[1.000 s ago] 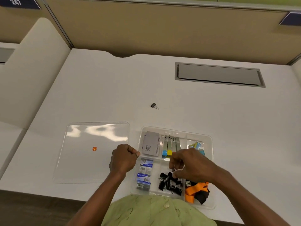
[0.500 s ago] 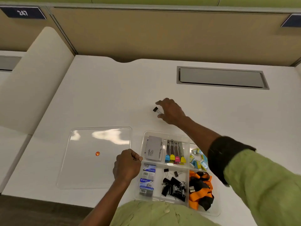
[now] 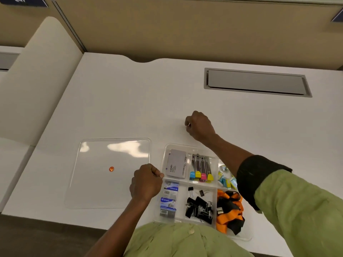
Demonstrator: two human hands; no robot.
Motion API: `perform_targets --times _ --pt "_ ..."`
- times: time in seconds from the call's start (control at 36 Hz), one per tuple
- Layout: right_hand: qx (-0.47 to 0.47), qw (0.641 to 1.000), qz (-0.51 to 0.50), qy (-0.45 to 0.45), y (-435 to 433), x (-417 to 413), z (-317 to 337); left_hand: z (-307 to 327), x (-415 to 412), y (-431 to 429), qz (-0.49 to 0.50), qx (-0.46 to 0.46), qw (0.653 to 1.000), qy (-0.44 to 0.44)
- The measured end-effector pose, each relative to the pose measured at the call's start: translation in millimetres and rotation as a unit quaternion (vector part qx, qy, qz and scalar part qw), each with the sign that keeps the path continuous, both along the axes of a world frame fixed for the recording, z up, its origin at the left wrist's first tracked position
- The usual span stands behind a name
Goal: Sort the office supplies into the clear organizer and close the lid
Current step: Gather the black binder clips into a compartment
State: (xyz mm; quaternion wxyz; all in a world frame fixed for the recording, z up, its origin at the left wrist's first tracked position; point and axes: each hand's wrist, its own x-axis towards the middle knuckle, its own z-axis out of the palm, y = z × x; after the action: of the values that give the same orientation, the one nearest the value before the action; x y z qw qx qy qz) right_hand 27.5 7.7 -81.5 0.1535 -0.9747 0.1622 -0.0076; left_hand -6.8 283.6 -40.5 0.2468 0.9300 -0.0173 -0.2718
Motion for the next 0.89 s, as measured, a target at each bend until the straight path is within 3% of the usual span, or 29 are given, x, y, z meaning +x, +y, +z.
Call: perform_targets --times 0.19,0.28,0.39,0.56,0.72,0.89 --pt "0.14 0.977 -0.077 -0.143 12 -59 61 -4 5 1 -0.01 -0.008 1.0 0.0" --pt "0.226 0.959 -0.104 -0.138 37 -103 89 -4 6 2 -0.01 -0.02 1.0 0.004" --pt "0.27 0.953 -0.079 -0.109 78 -169 99 -4 6 1 -0.011 -0.026 1.0 0.0" --pt "0.223 0.972 -0.069 -0.035 126 -231 59 -4 6 0 -0.026 -0.019 0.999 -0.012" --pt "0.194 0.98 -0.047 -0.014 145 -239 53 -5 5 2 -0.034 -0.011 0.999 -0.028" --pt "0.123 0.992 0.041 0.002 157 -238 45 -6 3 2 -0.027 -0.009 0.999 -0.035"
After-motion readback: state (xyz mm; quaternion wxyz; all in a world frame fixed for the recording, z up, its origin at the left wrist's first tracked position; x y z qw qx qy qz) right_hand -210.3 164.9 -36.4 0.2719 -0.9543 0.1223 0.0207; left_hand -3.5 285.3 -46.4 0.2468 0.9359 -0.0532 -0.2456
